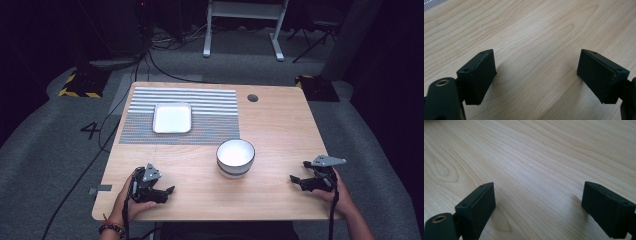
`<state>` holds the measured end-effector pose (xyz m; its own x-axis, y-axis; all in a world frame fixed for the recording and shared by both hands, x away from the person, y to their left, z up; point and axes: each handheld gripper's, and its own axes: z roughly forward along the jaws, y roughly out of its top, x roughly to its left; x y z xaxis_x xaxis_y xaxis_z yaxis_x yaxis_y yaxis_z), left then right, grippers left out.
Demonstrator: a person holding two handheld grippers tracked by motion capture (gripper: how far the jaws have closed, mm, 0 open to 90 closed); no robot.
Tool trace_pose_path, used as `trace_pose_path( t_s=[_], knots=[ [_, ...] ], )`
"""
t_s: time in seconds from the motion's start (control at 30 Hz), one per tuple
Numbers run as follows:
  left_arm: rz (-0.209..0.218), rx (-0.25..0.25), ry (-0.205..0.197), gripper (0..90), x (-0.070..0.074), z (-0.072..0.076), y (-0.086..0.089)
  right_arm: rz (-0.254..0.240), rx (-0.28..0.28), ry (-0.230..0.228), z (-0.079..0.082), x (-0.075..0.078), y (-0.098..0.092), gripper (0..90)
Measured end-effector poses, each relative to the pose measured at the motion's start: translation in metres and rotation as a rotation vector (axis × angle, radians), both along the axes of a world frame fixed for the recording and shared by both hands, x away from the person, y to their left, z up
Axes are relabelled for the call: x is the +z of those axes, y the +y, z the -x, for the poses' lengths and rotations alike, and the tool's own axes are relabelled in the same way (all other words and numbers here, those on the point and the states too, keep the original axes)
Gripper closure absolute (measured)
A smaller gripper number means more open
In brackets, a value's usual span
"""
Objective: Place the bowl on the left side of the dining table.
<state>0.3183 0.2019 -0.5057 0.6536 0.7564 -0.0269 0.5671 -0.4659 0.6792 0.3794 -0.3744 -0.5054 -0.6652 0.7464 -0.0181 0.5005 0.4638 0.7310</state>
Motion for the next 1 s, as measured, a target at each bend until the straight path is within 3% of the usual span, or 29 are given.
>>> trace_pose_path(
  t_s=[0.43,0.5,0.8,1.0],
  knots=[
    [-0.005,0.007,-0.005,15.7,0.0001,0.0006,0.0001,0.003,0.006,-0.003,-0.0008,0.0,0.0,12.0],
    [-0.015,-0.012,-0.015,15.8,0.0008,0.0005,0.0016,0.003,0.006,-0.002,-0.0008,0.0,0.0,12.0],
    [0.003,-0.019,0.019,16.6,0.0019,-0.0006,0.0013,0.003,0.006,-0.002,-0.0009,0.0,0.0,12.0],
    [0.0,-0.018,0.009,17.7,0.0057,-0.0008,-0.0012,0.003,0.006,-0.003,-0.0009,0.0,0.0,12.0]
  ],
)
